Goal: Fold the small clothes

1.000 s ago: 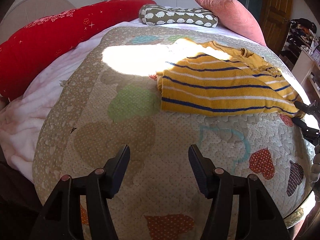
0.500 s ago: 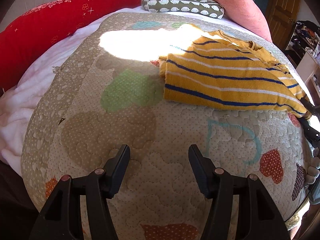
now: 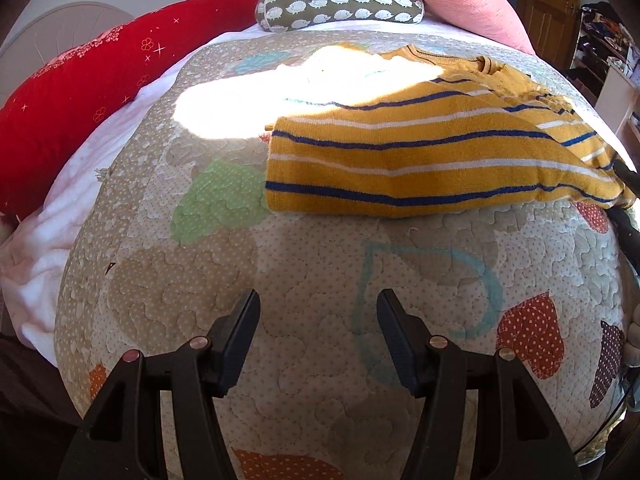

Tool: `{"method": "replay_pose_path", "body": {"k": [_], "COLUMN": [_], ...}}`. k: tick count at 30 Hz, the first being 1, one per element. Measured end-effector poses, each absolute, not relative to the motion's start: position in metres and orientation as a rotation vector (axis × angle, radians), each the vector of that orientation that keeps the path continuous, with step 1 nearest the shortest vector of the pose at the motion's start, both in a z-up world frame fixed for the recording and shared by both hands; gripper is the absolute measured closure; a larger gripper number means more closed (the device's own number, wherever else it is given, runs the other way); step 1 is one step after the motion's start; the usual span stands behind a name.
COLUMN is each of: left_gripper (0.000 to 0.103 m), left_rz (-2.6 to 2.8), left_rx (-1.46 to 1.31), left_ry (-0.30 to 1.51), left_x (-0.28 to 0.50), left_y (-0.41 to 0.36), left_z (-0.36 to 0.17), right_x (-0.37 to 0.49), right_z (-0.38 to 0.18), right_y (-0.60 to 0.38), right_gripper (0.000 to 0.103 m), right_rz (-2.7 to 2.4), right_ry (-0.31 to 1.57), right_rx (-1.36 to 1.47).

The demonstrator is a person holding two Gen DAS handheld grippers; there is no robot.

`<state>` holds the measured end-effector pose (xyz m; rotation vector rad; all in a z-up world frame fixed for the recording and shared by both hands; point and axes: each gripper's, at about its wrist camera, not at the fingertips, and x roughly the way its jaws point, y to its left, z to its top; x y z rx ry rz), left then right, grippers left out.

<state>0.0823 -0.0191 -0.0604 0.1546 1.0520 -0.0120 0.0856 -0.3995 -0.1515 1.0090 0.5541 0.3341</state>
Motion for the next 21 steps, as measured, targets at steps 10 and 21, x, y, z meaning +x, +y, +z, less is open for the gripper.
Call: {"method": "replay_pose_path", "body": {"k": [10, 21], "left_gripper": [0.043, 0.043], "left_rz": [-0.040, -0.042], "left_rx": [0.234, 0.216], "left_ry": [1.016, 1.040], "left_x": [0.077, 0.077], "left_y": [-0.043, -0.038], "left_z": [-0.054, -0.060], "right_x": [0.079, 0.079], "right_z": [-0.153, -0.153], "right_y": [-0.401, -0.401], "right_gripper": [0.047, 0.047], "right_rz": [0.347, 0.346], "right_ry": [0.534, 0.533], "right_rx": [1.027, 1.027]}}
